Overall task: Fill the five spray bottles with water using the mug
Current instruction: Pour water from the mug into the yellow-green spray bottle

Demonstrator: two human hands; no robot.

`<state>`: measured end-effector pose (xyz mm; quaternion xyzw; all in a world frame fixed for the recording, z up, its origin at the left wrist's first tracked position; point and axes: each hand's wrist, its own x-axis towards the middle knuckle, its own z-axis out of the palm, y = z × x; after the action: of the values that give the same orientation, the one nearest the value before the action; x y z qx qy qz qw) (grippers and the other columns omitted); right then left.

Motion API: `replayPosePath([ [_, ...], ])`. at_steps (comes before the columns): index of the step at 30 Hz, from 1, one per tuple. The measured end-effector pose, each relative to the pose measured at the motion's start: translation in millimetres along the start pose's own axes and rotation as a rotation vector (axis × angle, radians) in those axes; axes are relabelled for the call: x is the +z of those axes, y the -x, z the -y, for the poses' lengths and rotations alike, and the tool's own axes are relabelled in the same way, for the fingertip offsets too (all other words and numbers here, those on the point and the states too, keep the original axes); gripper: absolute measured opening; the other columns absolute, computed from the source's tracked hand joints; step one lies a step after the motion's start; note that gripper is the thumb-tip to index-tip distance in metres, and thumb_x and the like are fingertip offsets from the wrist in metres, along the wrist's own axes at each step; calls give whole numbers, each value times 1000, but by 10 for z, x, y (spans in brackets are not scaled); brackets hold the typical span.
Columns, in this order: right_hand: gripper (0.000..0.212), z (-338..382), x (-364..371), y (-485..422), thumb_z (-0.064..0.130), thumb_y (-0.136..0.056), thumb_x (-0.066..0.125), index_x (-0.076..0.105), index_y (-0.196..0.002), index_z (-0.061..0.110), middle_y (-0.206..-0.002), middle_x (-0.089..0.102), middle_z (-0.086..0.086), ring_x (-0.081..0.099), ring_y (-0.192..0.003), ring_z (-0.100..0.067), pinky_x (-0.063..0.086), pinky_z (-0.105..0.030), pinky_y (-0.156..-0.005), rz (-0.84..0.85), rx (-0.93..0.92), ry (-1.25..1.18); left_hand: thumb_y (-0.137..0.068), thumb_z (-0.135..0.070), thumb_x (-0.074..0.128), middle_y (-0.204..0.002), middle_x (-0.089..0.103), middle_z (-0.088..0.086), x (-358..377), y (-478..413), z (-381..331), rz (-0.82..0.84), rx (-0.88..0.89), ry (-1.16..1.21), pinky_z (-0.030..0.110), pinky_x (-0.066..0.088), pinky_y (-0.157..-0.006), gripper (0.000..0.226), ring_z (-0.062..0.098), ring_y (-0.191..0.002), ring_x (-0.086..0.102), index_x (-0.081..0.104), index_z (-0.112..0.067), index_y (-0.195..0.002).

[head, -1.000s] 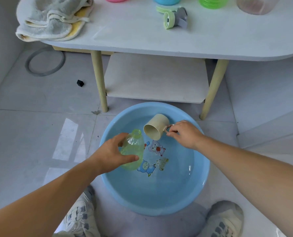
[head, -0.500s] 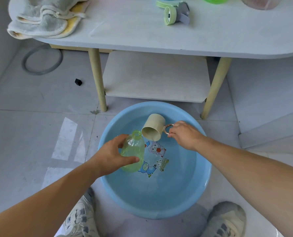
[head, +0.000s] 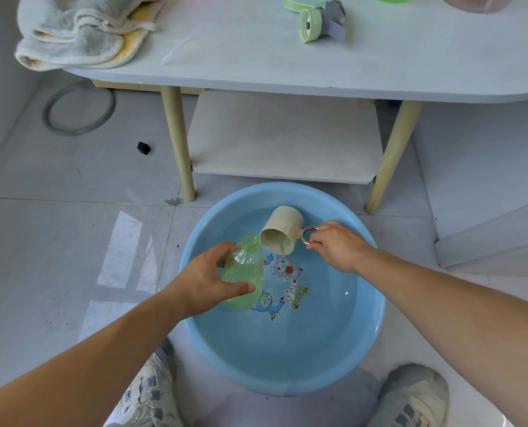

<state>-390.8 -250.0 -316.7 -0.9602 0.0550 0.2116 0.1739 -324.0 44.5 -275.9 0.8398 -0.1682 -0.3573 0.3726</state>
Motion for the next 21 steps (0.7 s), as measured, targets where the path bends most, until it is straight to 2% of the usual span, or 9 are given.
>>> replayPosePath([
  [4,34,4,11,5,35,-101,51,70,-95,8,-88,52,-2,52,-98,-22,40,-32,-83,14,8,-7,-72,-34,96,-114,70,-18,-1,-4,38,3,-4,1,41,59,-99,58,2,-111,66,59,-45,-115],
  [8,32,22,31,19,35,-101,51,69,-93,10,-87,51,-1,44,-91,-17,39,-31,-82,11,1,-25,-67,-41,95,-114,71,-17,0,-8,59,3,-8,3,42,59,-99,64,4,-111,67,60,-42,-121],
  [13,33,87,20,69,34,-100,52,67,-87,8,-84,56,-3,53,-87,-23,45,-37,-79,-20,43,-150,-71,-36,96,-114,70,-17,-8,-4,71,-7,-12,-23,42,59,-100,62,4,-111,66,59,-43,-120],
  [16,36,152,-22,109,35,-99,54,67,-85,6,-79,60,-9,54,-72,-24,44,-35,-65,-36,92,-246,-72,-34,96,-112,70,-18,-21,19,57,-20,-16,-30,41,59,-99,59,3,-109,66,59,-43,-117],
  [18,37,193,-58,146,37,-99,55,66,-80,6,-65,53,-4,44,-57,-18,34,-30,-51,-50,157,-364,-72,-33,96,-111,70,-18,-28,46,32,-33,-16,-40,41,58,-99,60,4,-109,66,59,-41,-118],
  [21,38,241,-159,194,38,-98,57,70,-84,6,-61,47,-2,38,-53,-15,31,-27,-51,-76,192,-474,-73,-33,95,-112,70,-17,-53,92,-4,-47,-7,-36,42,58,-100,61,5,-110,66,58,-38,-122],
])
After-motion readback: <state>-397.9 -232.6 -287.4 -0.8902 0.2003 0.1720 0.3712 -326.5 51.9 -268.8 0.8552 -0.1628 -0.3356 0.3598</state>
